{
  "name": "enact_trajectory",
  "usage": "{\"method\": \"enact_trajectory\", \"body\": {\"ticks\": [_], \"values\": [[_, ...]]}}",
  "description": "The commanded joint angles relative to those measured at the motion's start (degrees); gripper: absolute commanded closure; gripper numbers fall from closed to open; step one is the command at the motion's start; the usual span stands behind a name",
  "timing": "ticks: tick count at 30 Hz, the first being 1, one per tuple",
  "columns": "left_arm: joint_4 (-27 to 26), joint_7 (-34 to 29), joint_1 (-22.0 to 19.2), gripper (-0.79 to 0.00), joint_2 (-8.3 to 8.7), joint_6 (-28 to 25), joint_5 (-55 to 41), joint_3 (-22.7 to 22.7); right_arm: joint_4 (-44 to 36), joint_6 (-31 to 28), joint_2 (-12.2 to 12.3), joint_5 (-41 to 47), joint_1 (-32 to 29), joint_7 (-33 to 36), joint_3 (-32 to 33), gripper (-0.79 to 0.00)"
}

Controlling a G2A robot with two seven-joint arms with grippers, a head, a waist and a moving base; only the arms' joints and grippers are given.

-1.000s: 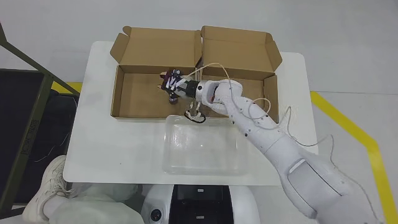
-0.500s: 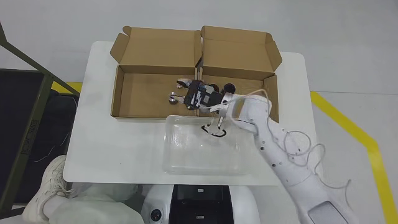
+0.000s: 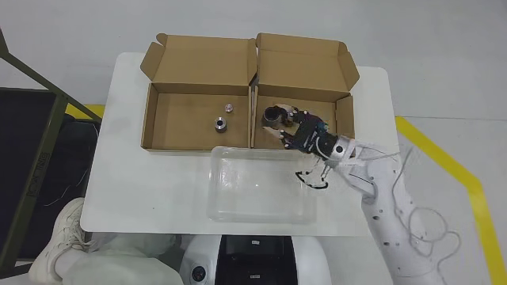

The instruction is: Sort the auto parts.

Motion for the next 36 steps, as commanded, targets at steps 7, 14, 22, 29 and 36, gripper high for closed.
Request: {"method": "enact_trajectory", "body": {"ticks": [7,14,22,29,36], "values": [[0.0,0.0,0.0,-0.785,0.0,0.0,0.0,0.0,-4.7,1.7,1.8,-2.3,-9.3,-8.4,8.6,-0.406],[0.0,0.0,0.0,-0.785,0.0,0.0,0.0,0.0,-4.1,4.1,2.9,-1.6,-16.1,-16.0,15.7,-0.471],[0.0,0.0,0.0,-0.785,0.0,0.0,0.0,0.0,-4.4,5.6,3.8,-2.3,-22.5,-20.7,20.5,-0.643],[0.0,0.0,0.0,-0.785,0.0,0.0,0.0,0.0,-3.6,7.9,4.2,-0.5,-25.8,-24.3,23.2,-0.739],[0.0,0.0,0.0,-0.785,0.0,0.0,0.0,0.0,-3.7,9.2,4.5,0.0,-27.8,-26.5,24.5,-0.785]]}}
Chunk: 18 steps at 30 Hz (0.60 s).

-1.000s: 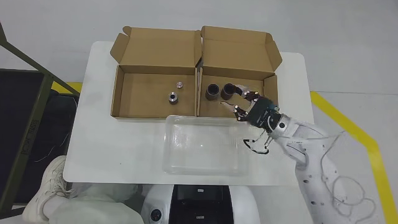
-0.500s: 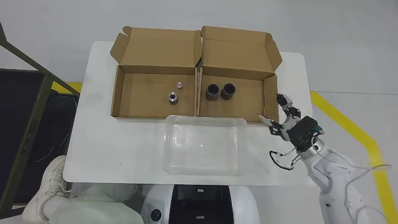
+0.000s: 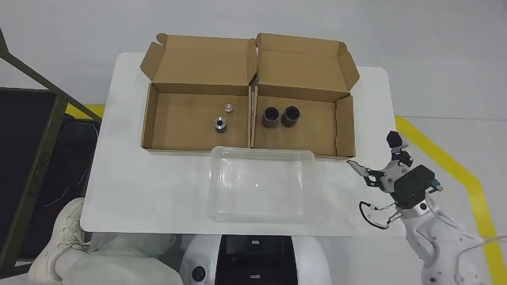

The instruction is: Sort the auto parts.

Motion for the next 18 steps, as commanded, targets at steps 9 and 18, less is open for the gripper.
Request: {"method": "enact_trajectory", "body": {"ticks": [9,18], "values": [[0.0,0.0,0.0,-0.785,0.0,0.0,0.0,0.0,-0.4,0.8,0.2,0.4,-0.8,-0.5,0.3,-0.785],[0.0,0.0,0.0,-0.785,0.0,0.0,0.0,0.0,-0.4,0.8,0.2,0.3,-0.8,-0.5,0.3,-0.785]]}}
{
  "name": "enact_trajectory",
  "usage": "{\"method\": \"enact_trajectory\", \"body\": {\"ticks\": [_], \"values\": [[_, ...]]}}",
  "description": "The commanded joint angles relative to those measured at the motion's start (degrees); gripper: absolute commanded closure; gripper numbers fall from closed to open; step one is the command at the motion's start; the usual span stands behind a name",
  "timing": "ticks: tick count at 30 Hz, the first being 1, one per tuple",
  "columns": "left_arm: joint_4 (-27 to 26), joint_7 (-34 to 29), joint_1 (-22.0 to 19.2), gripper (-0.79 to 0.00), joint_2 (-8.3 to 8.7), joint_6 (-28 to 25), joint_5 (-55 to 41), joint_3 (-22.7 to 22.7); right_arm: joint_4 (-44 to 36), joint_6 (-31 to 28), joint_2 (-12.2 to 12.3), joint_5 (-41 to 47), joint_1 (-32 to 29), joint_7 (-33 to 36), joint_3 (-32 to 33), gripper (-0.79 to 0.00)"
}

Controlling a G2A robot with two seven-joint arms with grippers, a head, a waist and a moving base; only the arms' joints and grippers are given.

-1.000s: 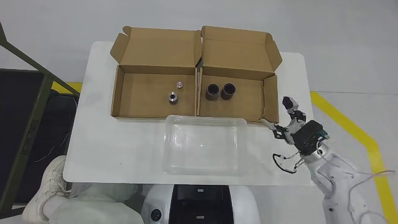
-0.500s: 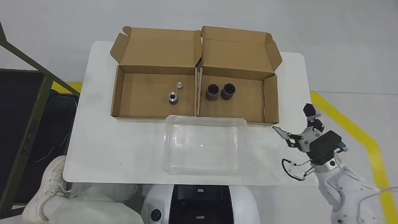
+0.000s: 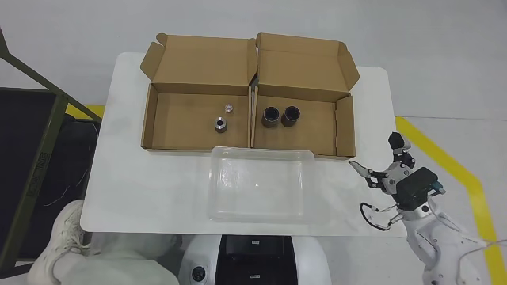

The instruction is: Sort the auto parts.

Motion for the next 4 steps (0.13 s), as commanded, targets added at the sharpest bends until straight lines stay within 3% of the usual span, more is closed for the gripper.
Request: {"method": "enact_trajectory", "body": {"ticks": [1,4], "values": [[0.0,0.0,0.0,-0.784,0.0,0.0,0.0,0.0,0.0,0.0,0.0,0.0,0.0,0.0,0.0,-0.785],[0.0,0.0,0.0,-0.785,0.0,0.0,0.0,0.0,0.0,0.0,0.0,0.0,0.0,0.0,0.0,-0.785]]}}
